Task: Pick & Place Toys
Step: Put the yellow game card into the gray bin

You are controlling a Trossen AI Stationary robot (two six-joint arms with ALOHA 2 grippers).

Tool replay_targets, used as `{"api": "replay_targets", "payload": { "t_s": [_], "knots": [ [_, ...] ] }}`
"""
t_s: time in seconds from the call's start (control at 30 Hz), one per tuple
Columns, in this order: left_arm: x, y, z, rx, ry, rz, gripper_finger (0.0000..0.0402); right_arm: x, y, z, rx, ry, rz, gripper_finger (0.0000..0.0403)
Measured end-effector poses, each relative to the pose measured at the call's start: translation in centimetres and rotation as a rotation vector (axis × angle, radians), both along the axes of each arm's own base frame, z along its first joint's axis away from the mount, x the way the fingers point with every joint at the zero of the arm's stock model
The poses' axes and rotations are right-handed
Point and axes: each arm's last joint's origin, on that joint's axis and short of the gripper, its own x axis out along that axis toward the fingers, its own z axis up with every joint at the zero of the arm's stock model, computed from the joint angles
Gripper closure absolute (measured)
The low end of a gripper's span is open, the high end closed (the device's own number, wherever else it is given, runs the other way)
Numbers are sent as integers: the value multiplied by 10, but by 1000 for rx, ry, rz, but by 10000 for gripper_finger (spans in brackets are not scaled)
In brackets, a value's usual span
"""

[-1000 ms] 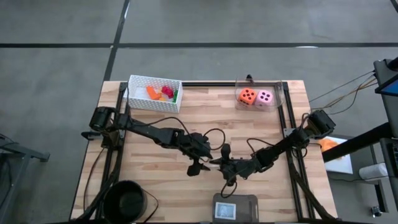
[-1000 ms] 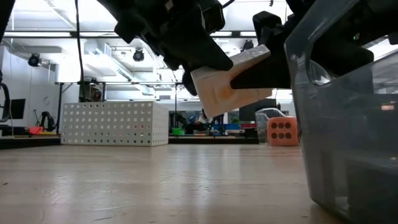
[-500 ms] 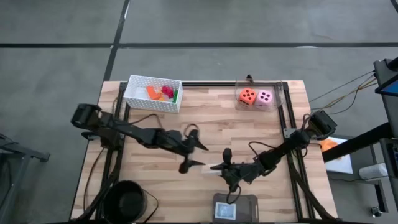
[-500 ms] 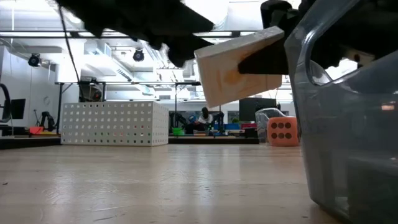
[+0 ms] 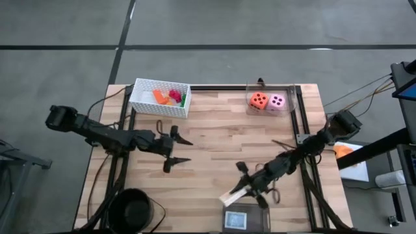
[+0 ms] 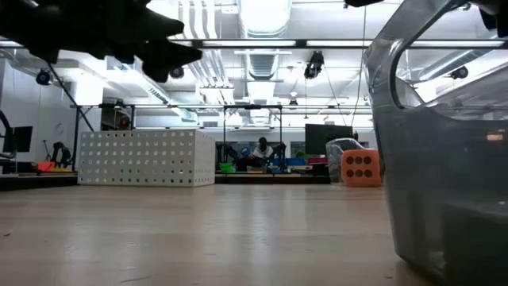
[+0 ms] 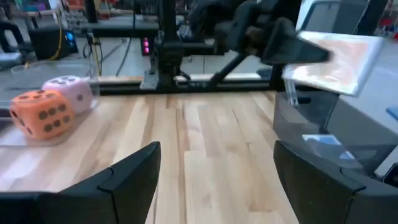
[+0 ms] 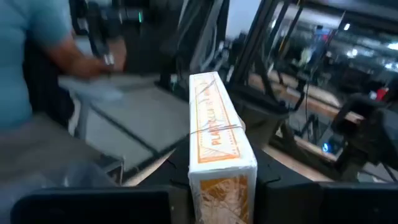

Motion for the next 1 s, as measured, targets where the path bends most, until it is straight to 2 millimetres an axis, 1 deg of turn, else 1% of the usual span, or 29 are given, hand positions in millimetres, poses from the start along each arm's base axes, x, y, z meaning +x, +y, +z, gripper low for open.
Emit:
{"api": "replay_targets", "payload": {
  "t_s": [0.13, 0.23, 0.33, 0.47, 0.6, 0.73, 1.0],
  "knots": [
    [-13, 3, -4, -1, -23, 26, 87, -22, -13, -5, 89, -18, 11, 343],
    [-17, 5, -7, 1, -21, 49, 87, -37, -17, -14, 155, 40, 20, 343],
    [-18, 6, -9, 6, -18, 75, 87, -48, -12, -18, 209, 91, 22, 343],
    [-18, 6, -12, 14, 2, 88, 87, -55, 0, -19, 252, 187, 63, 343],
    [-18, 6, -13, 16, 10, 88, 87, -54, 11, -20, 288, 345, 60, 343],
    [-18, 6, -13, 16, 10, 88, 87, -47, 23, -23, 272, 495, 28, 343],
    [-18, 7, -14, 24, 24, 109, 87, -30, 45, -18, 225, 678, 32, 343]
  ]
}}
